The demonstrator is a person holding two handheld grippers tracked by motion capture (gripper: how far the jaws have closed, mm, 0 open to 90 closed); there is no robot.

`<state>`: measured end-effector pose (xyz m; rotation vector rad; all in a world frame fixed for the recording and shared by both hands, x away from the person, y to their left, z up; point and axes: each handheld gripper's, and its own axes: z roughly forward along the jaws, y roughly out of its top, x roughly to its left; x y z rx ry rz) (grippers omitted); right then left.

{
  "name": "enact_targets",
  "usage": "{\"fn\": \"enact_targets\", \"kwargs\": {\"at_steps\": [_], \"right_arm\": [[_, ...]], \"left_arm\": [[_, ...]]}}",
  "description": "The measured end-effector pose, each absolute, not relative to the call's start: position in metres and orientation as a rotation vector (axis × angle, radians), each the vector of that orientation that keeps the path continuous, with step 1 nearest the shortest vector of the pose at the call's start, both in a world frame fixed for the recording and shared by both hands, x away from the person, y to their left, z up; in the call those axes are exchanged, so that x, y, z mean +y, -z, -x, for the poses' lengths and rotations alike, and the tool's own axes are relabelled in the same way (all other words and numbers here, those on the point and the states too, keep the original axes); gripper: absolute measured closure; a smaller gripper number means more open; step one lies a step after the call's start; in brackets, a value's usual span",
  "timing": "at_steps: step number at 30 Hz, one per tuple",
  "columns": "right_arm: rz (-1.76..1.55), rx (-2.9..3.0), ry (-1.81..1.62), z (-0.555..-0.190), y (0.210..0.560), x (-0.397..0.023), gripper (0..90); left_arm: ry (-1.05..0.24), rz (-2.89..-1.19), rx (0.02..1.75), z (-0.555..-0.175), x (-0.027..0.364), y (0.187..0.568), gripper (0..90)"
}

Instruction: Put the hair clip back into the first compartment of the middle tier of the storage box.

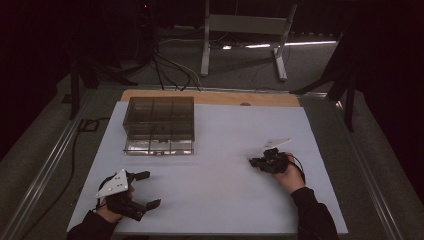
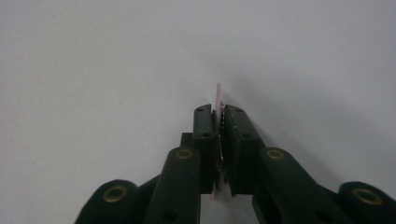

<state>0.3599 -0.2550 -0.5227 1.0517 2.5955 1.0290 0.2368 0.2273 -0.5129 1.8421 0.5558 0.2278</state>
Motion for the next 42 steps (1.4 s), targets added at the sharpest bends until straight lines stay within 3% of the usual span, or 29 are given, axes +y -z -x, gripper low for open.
{"fn": "enact_targets", "kwargs": {"at_steps": [42], "right_arm": [[-1.115,2.601,-1.089,-0.358,0.508,-0.247,85.2]], "left_arm": [[-0.222,-1.842,0.552,-0.237,0.227,0.513,0.4]]}}
